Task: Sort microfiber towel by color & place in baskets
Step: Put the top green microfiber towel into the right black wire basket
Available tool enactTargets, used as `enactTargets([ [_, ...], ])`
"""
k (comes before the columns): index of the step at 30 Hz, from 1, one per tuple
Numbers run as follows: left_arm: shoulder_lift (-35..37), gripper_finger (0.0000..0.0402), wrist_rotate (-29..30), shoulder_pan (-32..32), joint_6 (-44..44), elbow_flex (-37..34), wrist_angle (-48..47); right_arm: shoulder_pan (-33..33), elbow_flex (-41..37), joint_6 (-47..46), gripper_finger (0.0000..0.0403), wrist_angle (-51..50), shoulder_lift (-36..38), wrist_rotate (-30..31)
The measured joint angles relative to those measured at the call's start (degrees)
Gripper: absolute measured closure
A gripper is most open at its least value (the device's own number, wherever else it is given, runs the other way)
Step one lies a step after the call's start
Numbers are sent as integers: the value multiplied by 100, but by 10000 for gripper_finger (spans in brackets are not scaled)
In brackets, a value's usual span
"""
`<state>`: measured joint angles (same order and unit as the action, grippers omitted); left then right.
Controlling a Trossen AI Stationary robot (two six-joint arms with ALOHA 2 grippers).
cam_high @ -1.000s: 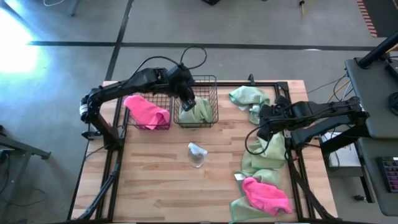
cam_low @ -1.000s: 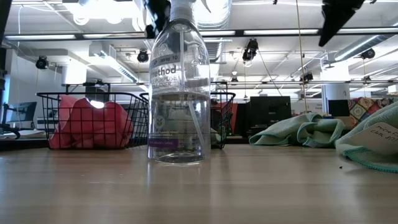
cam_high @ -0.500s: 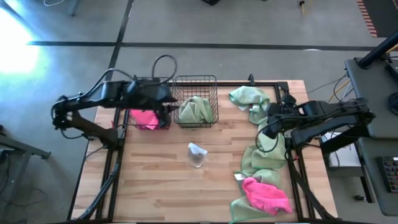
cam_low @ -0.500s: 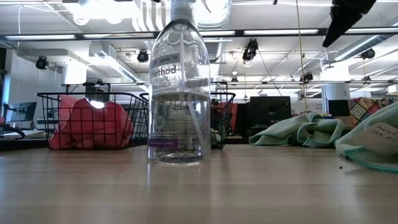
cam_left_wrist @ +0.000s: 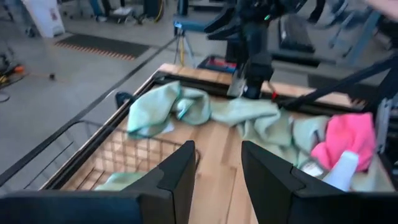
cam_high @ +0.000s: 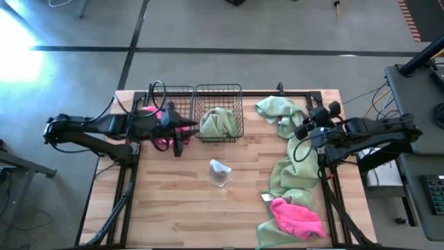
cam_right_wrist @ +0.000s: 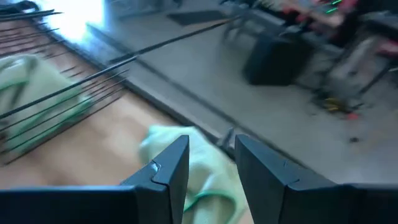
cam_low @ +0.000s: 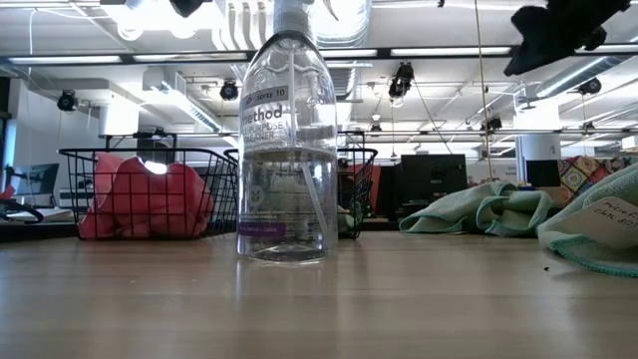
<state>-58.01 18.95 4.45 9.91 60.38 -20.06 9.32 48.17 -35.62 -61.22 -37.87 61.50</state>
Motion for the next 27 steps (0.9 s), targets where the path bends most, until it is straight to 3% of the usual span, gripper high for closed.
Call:
enactTargets([
  [5, 4, 286, -3, 24, 41, -293, 448, -55, -249, -286, 280, 9, -9, 303],
  [12, -17, 286, -43, 51, -234, -321, 506, -544, -642, -1645, 280, 6, -9, 283],
  [16, 12, 286, -44, 51, -473, -321, 507, -937, -718, -2054, 280, 27, -9, -190],
  [21, 48, 286, -44, 51, -734, -321, 501, -1531, -718, -1638, 280, 178, -12, -1116],
  [27, 74, 286, -50, 51, -794, -321, 299, -2458, -723, -361, 280, 1096, -149, -1597],
])
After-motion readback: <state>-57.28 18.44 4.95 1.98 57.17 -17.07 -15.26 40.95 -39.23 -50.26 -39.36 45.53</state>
